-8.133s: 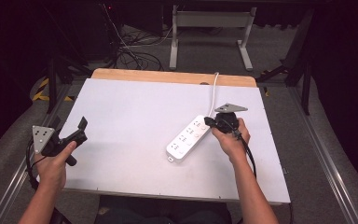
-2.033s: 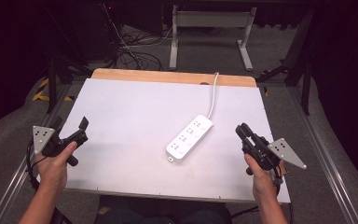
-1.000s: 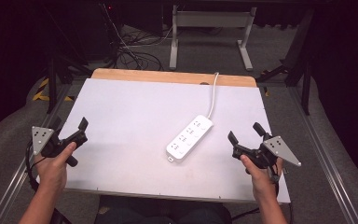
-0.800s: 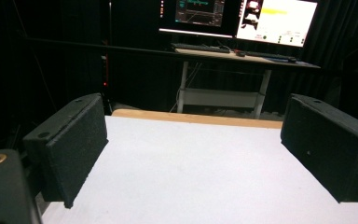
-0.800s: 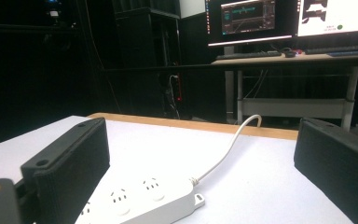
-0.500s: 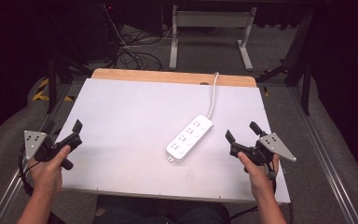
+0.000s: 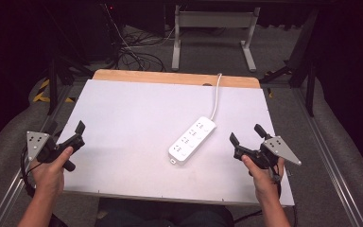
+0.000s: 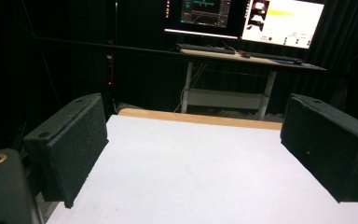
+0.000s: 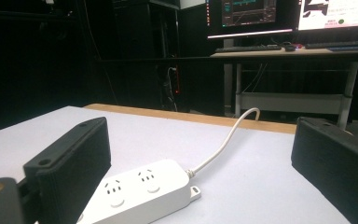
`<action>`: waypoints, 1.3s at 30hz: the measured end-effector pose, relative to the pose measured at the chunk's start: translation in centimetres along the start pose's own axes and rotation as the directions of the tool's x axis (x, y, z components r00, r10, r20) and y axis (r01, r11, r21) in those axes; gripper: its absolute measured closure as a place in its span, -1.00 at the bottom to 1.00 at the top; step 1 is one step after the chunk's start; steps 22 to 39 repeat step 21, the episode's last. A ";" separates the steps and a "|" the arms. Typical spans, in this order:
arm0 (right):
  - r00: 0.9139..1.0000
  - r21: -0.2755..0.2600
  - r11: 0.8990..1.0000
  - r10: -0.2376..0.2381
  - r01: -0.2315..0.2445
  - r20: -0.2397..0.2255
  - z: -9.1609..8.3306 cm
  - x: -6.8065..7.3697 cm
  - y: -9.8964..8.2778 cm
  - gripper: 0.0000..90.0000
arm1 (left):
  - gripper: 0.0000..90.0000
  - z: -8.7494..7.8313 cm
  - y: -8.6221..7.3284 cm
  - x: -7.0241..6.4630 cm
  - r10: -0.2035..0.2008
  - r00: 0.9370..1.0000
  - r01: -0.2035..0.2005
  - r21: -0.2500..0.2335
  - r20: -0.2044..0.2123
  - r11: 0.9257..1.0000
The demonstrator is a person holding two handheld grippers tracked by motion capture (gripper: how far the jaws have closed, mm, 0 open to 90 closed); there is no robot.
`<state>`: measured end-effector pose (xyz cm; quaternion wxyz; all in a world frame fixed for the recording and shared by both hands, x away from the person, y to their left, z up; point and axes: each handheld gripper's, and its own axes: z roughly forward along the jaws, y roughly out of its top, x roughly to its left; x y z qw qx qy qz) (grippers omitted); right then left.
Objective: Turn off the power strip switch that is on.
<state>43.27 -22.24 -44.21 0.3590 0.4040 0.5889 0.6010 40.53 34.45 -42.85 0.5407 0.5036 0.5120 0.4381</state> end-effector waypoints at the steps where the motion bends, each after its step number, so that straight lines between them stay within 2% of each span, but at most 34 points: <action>1: 1.000 0.001 1.000 0.000 0.000 0.002 0.0 0.0 0.0 -0.88 | -0.83 0.0 0.0 0.0 0.001 1.000 -0.001 0.000 0.001 1.000; 13: 1.000 0.018 1.000 -0.005 0.005 -0.009 0.1 0.0 -0.2 -0.88 | -0.83 0.6 -0.1 -0.2 -0.002 1.000 0.002 0.005 0.005 1.000; 39: 1.000 0.021 1.000 -0.004 0.004 -0.017 0.2 -0.1 -0.2 -0.87 | -0.83 0.6 -0.1 0.0 0.001 1.000 -0.001 0.006 -0.001 1.000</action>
